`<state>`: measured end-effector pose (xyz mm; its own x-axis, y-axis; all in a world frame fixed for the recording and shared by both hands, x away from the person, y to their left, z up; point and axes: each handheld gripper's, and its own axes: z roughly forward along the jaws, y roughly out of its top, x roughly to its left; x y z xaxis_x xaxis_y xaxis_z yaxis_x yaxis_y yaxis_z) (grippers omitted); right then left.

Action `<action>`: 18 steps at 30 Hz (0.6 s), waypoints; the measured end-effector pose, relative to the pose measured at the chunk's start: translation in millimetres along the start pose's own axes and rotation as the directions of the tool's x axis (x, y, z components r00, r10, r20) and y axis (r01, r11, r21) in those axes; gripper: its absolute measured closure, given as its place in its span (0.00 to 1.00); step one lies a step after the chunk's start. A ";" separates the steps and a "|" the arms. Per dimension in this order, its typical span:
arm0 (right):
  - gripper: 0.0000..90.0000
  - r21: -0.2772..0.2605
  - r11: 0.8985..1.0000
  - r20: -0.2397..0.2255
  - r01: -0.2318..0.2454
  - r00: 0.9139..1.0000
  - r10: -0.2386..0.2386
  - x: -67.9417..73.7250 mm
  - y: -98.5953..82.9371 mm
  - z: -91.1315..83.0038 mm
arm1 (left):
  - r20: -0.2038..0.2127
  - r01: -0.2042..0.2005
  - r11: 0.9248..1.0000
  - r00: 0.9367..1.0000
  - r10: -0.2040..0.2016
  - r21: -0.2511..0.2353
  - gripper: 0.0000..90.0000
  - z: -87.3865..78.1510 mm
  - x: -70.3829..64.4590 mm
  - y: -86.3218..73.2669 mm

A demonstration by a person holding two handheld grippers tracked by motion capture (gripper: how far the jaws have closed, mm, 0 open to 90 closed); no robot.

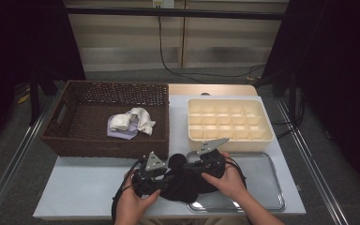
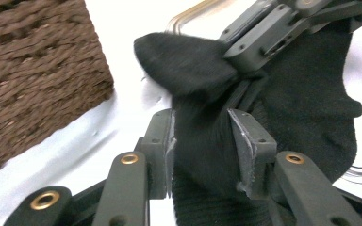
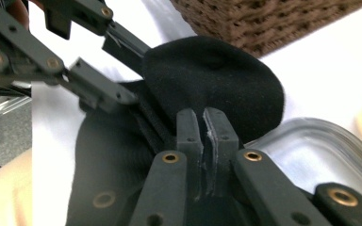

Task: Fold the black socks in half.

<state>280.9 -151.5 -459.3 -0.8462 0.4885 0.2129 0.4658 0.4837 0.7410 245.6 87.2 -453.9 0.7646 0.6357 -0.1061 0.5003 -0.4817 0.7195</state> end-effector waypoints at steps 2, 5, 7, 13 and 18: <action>0.95 -0.014 1.000 0.005 -0.006 1.000 0.006 -1.7 -3.5 -3.1 | -0.004 0.017 1.000 1.000 -0.017 0.004 0.68 -0.7 0.5 0.1; 0.96 -0.007 1.000 0.010 -0.018 1.000 0.018 -4.0 -9.0 -6.3 | -0.010 0.020 1.000 1.000 -0.020 -0.005 0.67 -2.6 3.0 1.9; 0.97 0.000 1.000 0.020 -0.015 1.000 0.015 -5.3 -12.9 -7.4 | -0.009 0.050 0.998 0.999 -0.050 -0.028 0.67 -6.4 6.2 2.8; 0.97 -0.001 1.000 0.016 -0.027 1.000 0.027 -8.2 -19.2 -7.3 | 0.024 0.013 1.000 1.000 -0.013 0.006 0.67 4.3 -1.0 3.7; 0.97 0.005 1.000 0.030 -0.023 0.999 0.023 -8.3 -21.6 -11.5 | 0.039 -0.024 0.996 0.999 0.021 0.086 0.82 13.9 -2.6 -0.4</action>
<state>274.8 -174.3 -469.7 -0.8273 0.5210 0.2104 0.4861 0.4760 0.7329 249.0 77.4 -463.5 0.7902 0.6013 -0.1179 0.5146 -0.5467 0.6605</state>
